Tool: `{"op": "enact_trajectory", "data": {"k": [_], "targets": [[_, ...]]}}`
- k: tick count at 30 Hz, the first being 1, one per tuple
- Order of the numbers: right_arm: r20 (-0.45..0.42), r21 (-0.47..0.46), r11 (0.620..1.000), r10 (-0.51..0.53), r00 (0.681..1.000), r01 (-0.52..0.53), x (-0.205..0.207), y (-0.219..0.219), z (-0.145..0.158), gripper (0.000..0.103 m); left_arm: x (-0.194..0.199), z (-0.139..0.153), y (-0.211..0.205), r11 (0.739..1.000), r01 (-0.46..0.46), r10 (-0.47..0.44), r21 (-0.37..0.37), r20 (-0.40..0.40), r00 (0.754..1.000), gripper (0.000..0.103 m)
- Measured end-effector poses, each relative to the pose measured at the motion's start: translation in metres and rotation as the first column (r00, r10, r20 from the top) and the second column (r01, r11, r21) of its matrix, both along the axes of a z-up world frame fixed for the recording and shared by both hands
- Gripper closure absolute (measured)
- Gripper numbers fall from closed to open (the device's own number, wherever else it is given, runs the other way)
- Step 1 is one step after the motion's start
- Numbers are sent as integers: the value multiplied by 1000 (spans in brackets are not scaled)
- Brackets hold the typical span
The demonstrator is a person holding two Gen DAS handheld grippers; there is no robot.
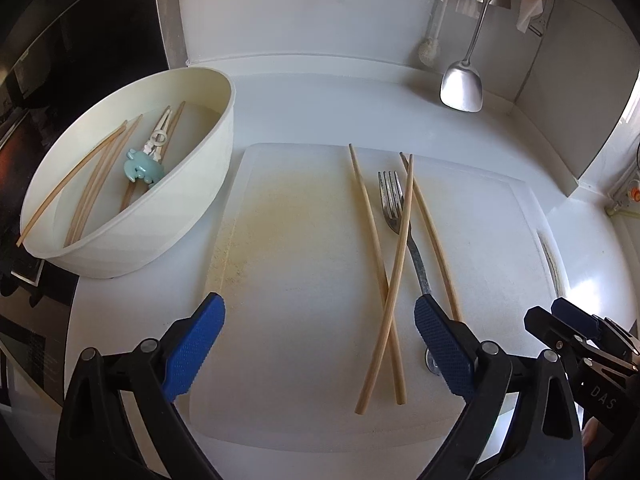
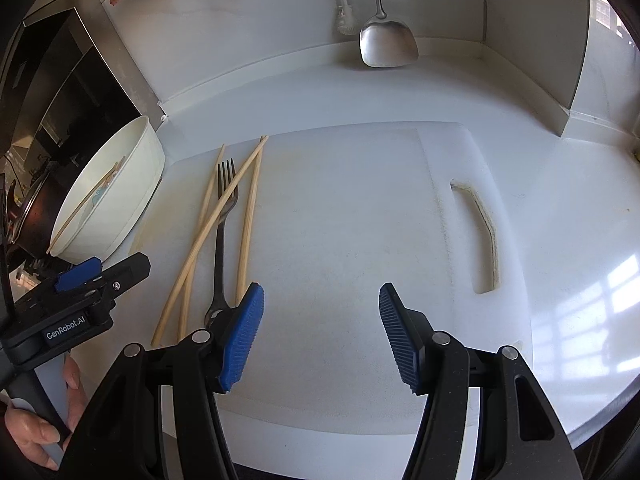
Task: Organize utensils
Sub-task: 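Withdraw both grippers from the basin back over the cutting board, then lower the left gripper onto a wooden chopstick while the right gripper grasps another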
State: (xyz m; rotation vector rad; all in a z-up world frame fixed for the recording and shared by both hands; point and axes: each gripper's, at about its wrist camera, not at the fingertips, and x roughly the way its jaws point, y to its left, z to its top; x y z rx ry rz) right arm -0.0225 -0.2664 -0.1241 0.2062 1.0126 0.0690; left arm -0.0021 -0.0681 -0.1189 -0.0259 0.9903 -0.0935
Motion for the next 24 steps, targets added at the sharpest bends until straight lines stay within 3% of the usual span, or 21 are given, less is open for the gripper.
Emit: {"op": "enact_trajectory", "data": {"k": [13, 24], "targets": [[11, 9, 998, -59, 998, 59, 7, -7, -7, 45, 27, -36, -17, 999, 33, -33, 25, -14, 999, 9], [3, 9, 999, -31, 1000, 31, 20, 8, -12, 45, 33, -40, 1, 999, -37, 37, 1, 0, 999, 9]]}}
